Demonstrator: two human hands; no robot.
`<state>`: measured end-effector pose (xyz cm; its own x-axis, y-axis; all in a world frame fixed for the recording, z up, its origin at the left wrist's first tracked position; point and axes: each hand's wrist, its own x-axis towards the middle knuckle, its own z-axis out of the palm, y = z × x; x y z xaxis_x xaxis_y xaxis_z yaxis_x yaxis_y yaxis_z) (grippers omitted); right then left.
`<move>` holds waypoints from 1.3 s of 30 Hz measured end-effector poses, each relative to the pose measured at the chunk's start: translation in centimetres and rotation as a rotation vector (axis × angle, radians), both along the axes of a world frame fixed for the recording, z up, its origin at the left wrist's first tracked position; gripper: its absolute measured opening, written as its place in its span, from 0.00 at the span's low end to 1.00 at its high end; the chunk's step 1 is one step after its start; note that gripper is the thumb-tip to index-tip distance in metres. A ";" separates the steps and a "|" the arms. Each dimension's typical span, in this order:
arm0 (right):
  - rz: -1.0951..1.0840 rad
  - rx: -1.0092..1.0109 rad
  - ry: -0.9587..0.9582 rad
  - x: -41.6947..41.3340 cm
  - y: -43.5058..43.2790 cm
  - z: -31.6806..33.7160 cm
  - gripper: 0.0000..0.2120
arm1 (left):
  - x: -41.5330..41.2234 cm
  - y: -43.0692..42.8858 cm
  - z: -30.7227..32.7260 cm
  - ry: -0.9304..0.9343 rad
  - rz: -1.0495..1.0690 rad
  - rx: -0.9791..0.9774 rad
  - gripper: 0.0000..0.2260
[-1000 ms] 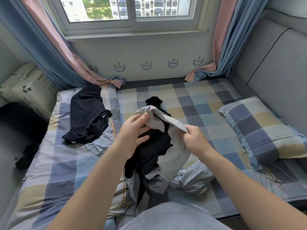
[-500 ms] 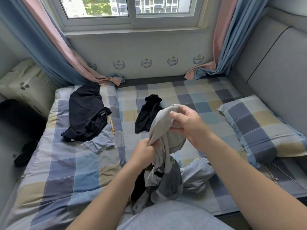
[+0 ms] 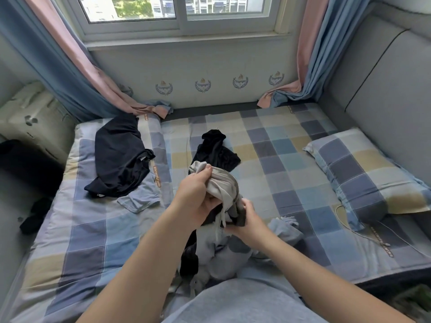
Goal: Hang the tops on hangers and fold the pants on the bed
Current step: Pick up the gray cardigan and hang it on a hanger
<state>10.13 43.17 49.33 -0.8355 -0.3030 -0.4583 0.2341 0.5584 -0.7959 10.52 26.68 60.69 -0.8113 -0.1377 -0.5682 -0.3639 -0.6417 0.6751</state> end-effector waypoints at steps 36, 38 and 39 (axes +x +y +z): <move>-0.134 -0.329 0.421 -11.1 1.6 13.4 0.06 | 2.1 0.6 -6.6 -0.166 -0.383 -0.265 0.12; -0.107 -0.271 0.384 -10.8 1.7 12.5 0.07 | 1.9 0.5 -6.4 -0.169 -0.264 -0.139 0.13; -0.102 -0.269 0.365 -10.5 1.8 12.0 0.07 | 1.8 0.4 -6.0 -0.178 -0.222 -0.090 0.13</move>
<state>-0.35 45.00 61.37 -0.9593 -0.2789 -0.0449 -0.0456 0.3097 -0.9497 12.30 27.13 54.64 -0.7156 -0.0242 -0.6980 -0.6066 -0.4739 0.6383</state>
